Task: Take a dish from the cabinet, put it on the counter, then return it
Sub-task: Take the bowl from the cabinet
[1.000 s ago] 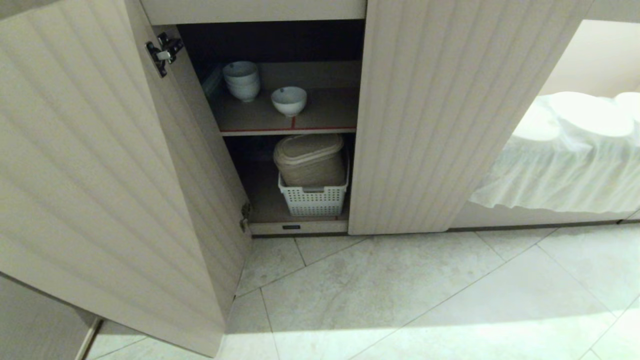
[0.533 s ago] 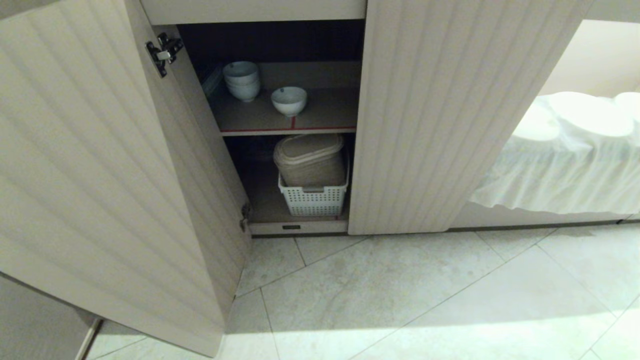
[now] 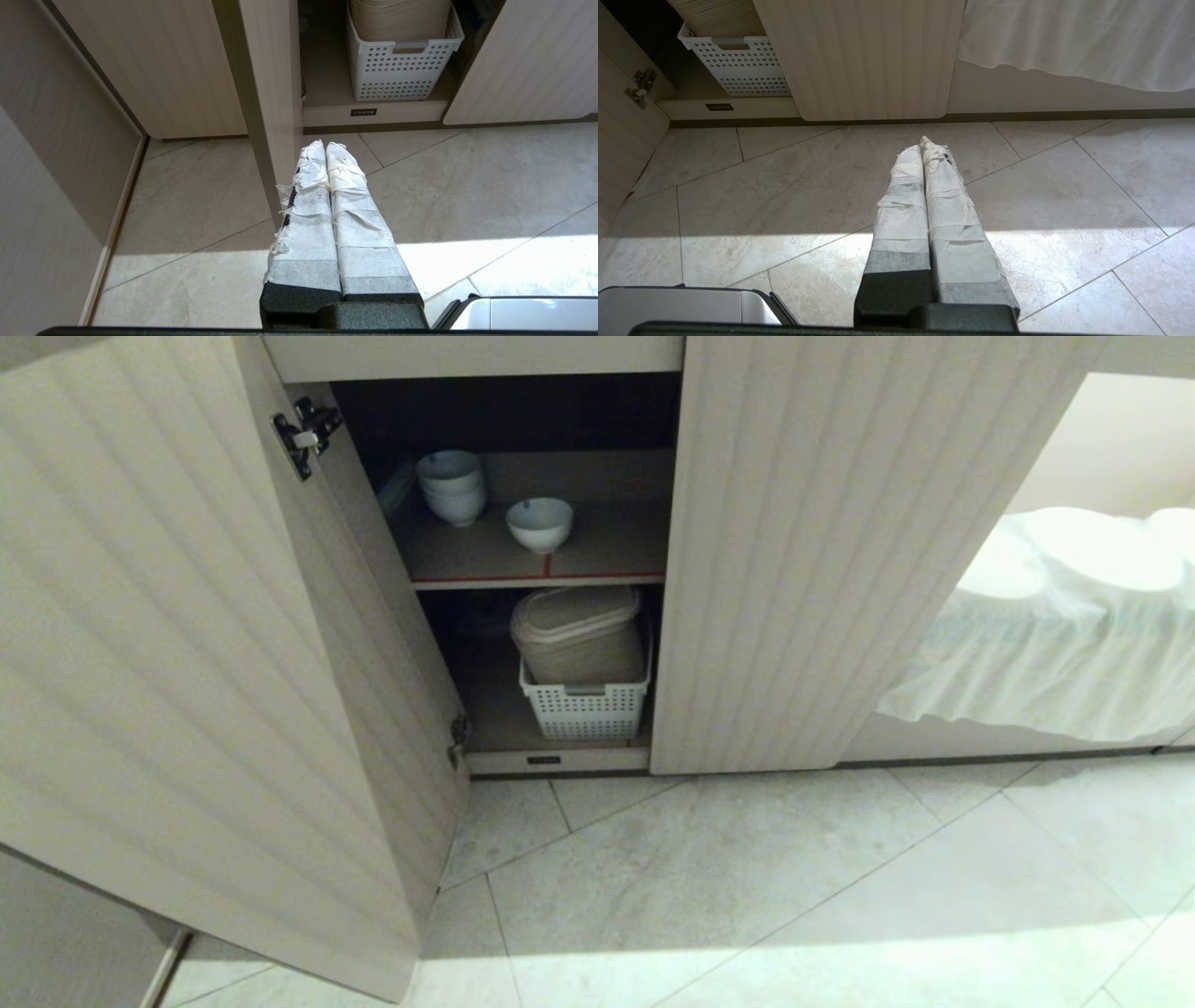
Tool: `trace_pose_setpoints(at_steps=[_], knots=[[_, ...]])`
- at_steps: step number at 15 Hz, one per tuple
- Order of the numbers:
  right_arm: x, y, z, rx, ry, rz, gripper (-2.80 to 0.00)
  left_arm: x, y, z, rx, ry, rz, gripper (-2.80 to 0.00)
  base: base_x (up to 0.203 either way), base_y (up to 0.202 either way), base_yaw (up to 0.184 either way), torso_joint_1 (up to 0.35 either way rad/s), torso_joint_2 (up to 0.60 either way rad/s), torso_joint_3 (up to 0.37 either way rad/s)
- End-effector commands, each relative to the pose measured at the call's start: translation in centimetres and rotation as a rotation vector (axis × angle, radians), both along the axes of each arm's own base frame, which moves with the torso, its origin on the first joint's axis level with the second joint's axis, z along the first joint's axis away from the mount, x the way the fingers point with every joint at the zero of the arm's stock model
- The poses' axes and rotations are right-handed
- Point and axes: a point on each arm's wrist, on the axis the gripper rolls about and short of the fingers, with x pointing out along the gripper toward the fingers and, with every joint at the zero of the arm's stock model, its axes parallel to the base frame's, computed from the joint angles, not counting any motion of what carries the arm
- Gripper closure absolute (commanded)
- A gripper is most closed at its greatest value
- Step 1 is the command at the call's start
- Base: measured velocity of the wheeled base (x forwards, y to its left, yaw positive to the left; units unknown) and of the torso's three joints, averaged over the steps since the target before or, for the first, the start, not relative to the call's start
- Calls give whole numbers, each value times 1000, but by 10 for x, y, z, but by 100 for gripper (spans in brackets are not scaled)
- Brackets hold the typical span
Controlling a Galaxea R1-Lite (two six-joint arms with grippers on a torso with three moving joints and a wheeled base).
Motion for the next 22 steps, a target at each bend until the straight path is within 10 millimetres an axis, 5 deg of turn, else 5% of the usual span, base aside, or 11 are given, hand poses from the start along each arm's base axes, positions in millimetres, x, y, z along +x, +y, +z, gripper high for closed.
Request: trace_pose_setpoints(at_steps=[1, 5, 22], knots=[[0, 0, 0, 0, 0, 0, 0, 0, 0, 0, 0, 0, 0, 0, 0, 0, 0, 0, 0, 0], [0, 0, 0, 0, 0, 1, 0, 0, 0, 0, 0, 0, 0, 0, 0, -25, -1, 1, 1, 2], [0, 0, 0, 0, 0, 1, 0, 0, 0, 0, 1, 0, 0, 0, 0, -179, 1, 1, 2, 3]])
